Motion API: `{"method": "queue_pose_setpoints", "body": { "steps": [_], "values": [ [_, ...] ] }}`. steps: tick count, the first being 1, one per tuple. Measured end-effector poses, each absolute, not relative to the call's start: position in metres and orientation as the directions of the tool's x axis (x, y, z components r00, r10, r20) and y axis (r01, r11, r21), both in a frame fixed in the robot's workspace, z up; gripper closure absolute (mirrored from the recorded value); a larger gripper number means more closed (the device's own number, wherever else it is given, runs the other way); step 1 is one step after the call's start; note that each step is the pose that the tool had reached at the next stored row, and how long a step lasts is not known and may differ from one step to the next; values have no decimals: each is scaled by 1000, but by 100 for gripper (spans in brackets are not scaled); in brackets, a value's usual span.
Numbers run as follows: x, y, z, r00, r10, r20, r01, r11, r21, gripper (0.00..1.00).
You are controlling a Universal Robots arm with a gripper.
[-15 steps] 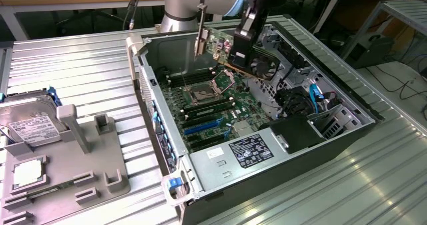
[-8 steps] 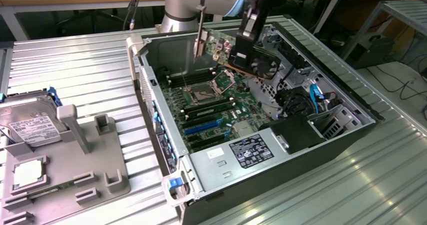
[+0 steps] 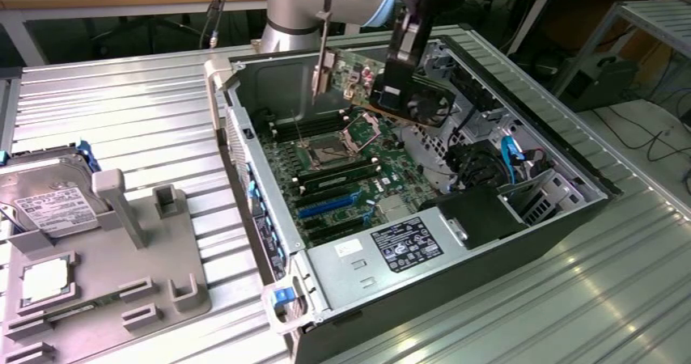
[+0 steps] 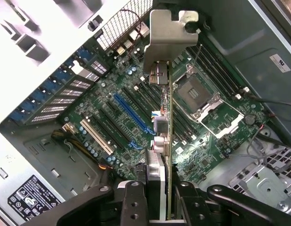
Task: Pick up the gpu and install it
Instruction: 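Insert the gpu into the slot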
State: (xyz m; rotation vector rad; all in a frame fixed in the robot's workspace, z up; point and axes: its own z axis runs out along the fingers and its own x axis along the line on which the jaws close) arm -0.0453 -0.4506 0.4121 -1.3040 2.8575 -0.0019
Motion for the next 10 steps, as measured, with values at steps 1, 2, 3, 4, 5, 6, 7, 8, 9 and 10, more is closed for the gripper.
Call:
{"method": "queue_pose_setpoints", "body": {
  "steps": [1,2,3,4,5,6,7,8,9,10],
  "values": [
    [-45,-451,412,-651,-759,0,-759,651,-1,72],
    [-45,-451,412,-645,-764,0,-764,645,-1,72],
    [-45,-451,412,-641,-768,0,-768,641,-1,72],
    [-45,-451,412,-635,-773,0,-773,635,-1,72],
    [-45,-451,412,-630,-776,0,-776,630,-1,72],
    [-45,-451,412,-625,-781,0,-781,625,-1,72],
    [-45,-451,412,-621,-784,0,-784,621,-1,72],
    [-45,-451,412,-616,-787,0,-787,616,-1,72],
    [-45,-451,412,-612,-791,0,-791,612,-1,72],
    [-45,-451,412,-608,-794,0,-794,608,-1,72]
  ]
}}
